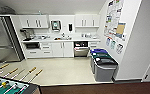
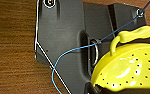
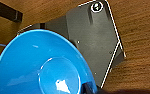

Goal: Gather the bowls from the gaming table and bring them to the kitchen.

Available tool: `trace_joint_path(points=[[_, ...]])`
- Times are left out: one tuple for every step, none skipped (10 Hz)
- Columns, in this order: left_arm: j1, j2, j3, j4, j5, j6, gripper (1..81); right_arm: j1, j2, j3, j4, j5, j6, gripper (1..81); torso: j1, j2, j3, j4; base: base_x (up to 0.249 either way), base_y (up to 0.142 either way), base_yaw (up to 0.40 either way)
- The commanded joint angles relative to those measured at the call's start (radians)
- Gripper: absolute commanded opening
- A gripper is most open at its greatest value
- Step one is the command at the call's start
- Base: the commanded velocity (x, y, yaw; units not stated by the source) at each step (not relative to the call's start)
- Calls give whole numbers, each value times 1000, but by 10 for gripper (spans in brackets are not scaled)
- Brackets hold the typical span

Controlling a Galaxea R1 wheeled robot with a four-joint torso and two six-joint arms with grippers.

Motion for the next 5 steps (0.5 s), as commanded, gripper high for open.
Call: trace_joint_path(points=[[-27, -5, 0, -1, 50, 5, 10, 32, -8, 5, -21, -40, 2, 10, 0, 0, 0, 0, 181, 0, 0], [-27, -5, 0, -1, 50, 5, 10, 34, -5, 1, -22, -40, 2, 10, 0, 0, 0, 0, 181, 0, 0], [-27, -5, 0, -1, 50, 3, 10, 34, -4, -1, -28, -41, 2, 10, 0, 0, 0, 0, 181, 0, 0], [-27, -6, 0, -1, 48, 3, 10, 34, -4, -1, -28, -41, 2, 10, 0, 0, 0, 0, 180, 0, 0], [-27, -8, 0, -1, 48, 3, 10, 34, -2, -1, -28, -40, 2, 10, 0, 0, 0, 0, 180, 0, 0]])
